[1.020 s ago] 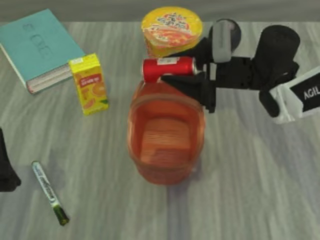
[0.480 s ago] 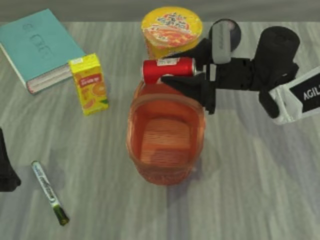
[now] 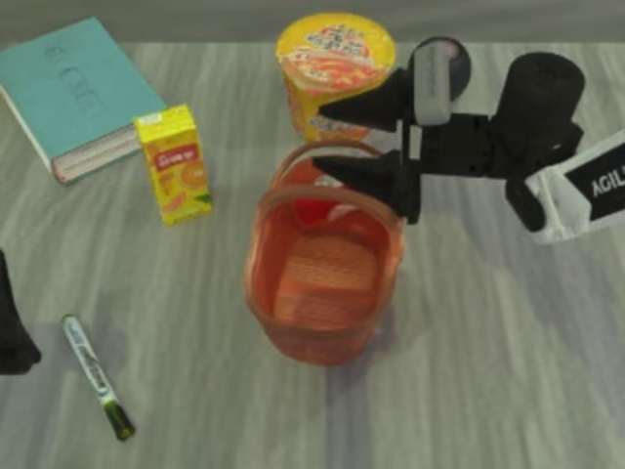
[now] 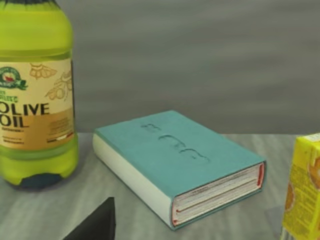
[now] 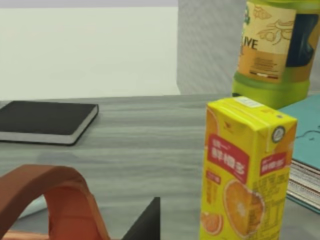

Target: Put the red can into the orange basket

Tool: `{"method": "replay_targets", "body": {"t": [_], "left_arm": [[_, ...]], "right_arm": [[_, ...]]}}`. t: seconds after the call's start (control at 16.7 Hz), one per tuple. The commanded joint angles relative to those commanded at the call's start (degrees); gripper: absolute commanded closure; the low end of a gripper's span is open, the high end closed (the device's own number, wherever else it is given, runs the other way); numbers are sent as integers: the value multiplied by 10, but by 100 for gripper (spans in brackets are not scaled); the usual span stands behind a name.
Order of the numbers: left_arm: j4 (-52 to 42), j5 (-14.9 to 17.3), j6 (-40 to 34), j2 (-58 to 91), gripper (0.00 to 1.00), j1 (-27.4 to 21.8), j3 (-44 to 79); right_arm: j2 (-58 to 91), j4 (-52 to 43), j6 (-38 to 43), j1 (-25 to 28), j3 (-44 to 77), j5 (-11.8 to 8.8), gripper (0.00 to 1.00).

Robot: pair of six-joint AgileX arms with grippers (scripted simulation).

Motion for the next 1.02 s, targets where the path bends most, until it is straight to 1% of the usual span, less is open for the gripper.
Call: {"method": "replay_targets", "body": {"t": [0.06, 0.66, 0.78, 0.84, 0.96, 1.02], "left_arm": [[0, 0, 0, 0, 0, 0, 0], [-4, 1, 3, 5, 0, -3, 5], [-26, 6, 18, 33, 0, -15, 32], [-43, 9, 30, 54, 0, -25, 53], [-89, 16, 61, 112, 0, -48, 110], [-117, 19, 80, 147, 0, -61, 146]], "right_arm": [[0, 0, 0, 0, 0, 0, 0], [-5, -3, 0, -3, -3, 2, 0], [-32, -17, -2, -5, -22, 11, 0], [-54, -28, -3, -7, -37, 19, 0], [-106, -56, -6, -14, -75, 43, 0], [-139, -75, -8, -19, -99, 60, 0]]}}
